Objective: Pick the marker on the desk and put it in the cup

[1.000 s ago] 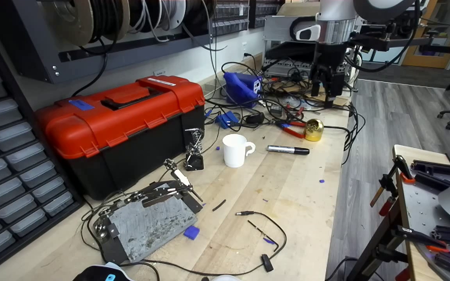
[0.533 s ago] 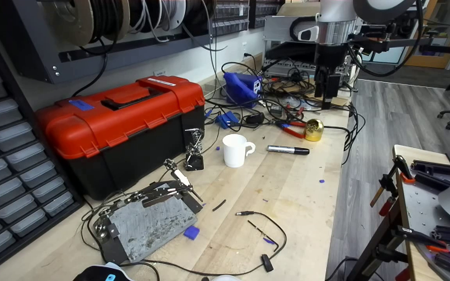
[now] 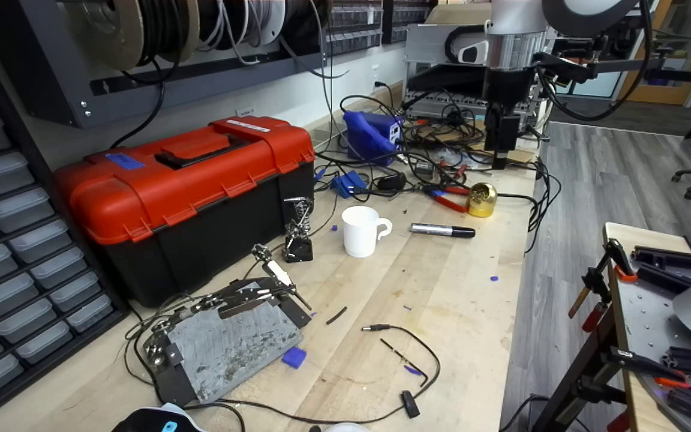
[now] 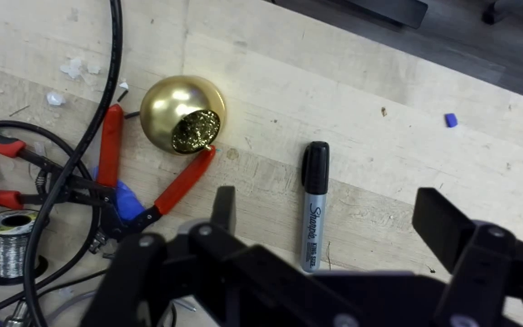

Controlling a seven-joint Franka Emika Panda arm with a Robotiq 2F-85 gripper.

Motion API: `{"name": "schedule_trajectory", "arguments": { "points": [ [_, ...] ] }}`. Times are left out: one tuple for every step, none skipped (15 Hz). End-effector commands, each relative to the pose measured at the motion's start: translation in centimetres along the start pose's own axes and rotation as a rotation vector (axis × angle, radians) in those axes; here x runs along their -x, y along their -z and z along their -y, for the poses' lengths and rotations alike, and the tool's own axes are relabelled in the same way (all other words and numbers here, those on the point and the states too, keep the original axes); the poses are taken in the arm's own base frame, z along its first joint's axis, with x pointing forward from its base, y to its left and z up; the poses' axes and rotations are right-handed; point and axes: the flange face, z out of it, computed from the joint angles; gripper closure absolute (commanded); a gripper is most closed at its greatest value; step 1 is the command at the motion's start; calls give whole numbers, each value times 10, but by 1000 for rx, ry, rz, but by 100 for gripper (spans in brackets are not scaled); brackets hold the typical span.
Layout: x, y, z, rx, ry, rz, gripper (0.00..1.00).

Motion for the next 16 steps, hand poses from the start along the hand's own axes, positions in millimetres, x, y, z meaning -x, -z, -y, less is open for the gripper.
{"name": "schedule_trajectory", "arguments": {
  "points": [
    [3,-5,1,-1,2,-16,0],
    [2,-10,3,-3,4,-18,0],
    [1,-15,5,-8,10,-20,0],
    [1,-19,7,-8,13,-25,0],
    [0,-24,9,-10,18,-28,0],
    [-2,-28,11,-16,21,-35,0],
    [-4,-32,13,-19,23,-44,0],
    [-6,-37,14,-23,24,-48,0],
    [-8,-40,16,-28,26,-52,0],
    [-9,-44,17,-29,33,-56,0],
    [-11,-47,18,-30,43,-63,0],
    [-13,-50,19,-30,47,-67,0],
    [-15,-53,20,-31,55,-72,0],
    [-17,-55,21,-31,63,-77,0],
    [-18,-58,21,-32,68,-78,0],
    [-19,-60,21,-29,79,-83,0]
  ]
}}
